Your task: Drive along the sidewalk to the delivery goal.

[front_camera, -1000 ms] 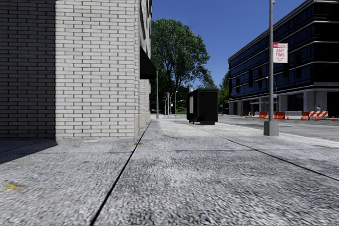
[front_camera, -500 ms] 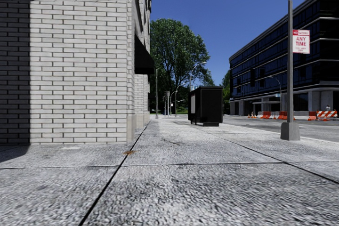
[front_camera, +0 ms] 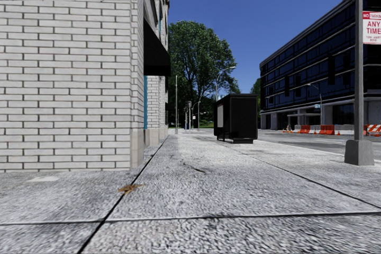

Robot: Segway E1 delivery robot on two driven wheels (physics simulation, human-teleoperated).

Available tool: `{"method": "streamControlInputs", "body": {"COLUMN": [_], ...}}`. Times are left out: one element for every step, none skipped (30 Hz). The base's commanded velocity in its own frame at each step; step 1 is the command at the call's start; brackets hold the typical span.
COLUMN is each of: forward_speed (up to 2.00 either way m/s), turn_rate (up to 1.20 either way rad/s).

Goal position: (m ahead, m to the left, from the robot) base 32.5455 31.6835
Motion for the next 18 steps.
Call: {"method": "streamControlInputs", "body": {"forward_speed": [2.00, 2.00, 2.00, 2.00, 2.00, 2.00, 2.00, 2.00, 2.00, 2.00, 2.00, 2.00, 2.00, 2.00, 2.00, 2.00, 2.00, 2.00], "turn_rate": [0.22, 0.22, 0.22, 0.22, 0.22, 0.22, 0.22, 0.22, 0.22, 0.22, 0.25, 0.26, 0.26, 0.26, 0.26, 0.26, 0.26, 0.24]}}
